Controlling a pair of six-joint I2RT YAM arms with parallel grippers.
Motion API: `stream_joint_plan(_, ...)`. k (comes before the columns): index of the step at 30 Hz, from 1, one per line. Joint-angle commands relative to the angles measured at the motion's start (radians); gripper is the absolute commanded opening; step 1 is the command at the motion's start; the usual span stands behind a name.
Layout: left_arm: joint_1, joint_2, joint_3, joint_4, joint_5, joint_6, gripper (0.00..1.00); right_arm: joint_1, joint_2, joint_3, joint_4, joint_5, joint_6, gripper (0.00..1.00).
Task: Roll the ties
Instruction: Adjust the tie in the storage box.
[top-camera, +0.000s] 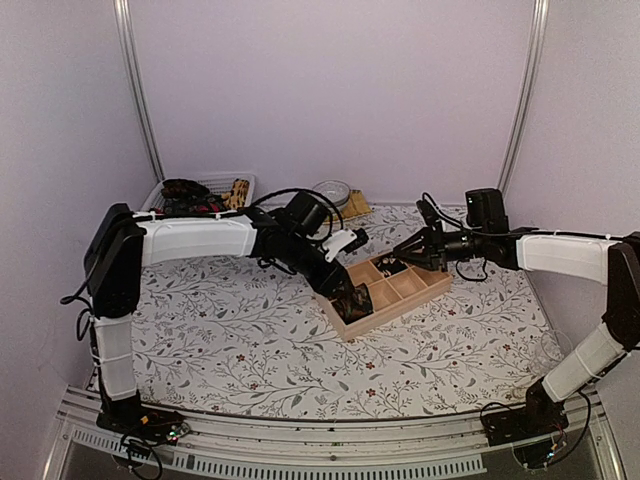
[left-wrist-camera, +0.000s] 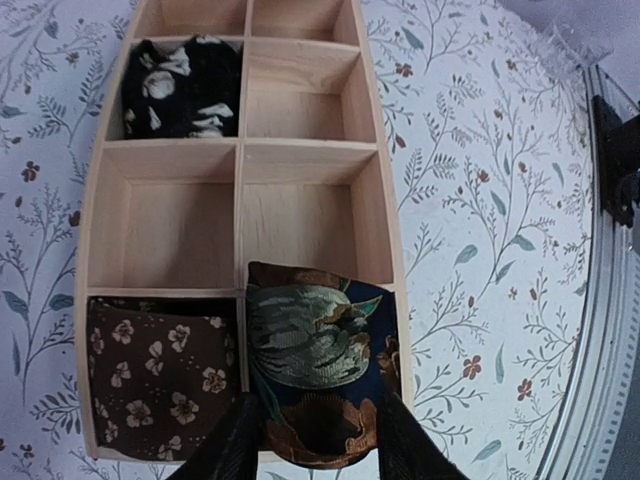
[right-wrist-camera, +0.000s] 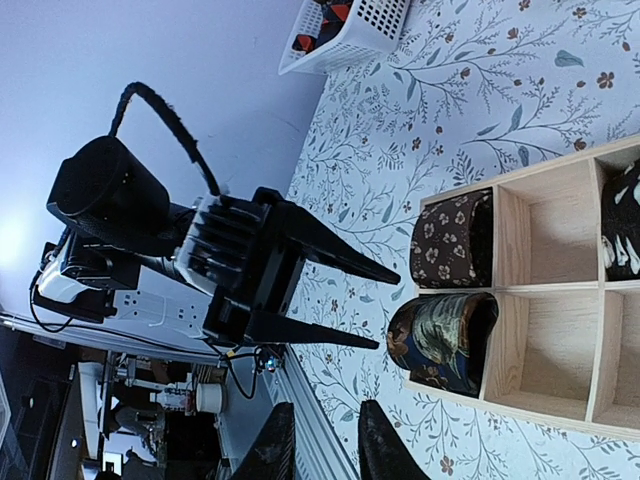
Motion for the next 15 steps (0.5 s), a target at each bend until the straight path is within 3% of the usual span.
stream_joint_plan(1, -0.006, 0.062, 0.037, -0.098, 0.027, -0.022, 0.37, -0.01, -0.092, -0.024, -0.048, 0.027, -0.043, 0.22)
stream_joint_plan(15, -0.042, 0.198, 0.061, -0.2, -0.048, -0.019, 0.2, -0.021, -0.067, -0.021, -0.049, 0.016, -0.062, 0.22)
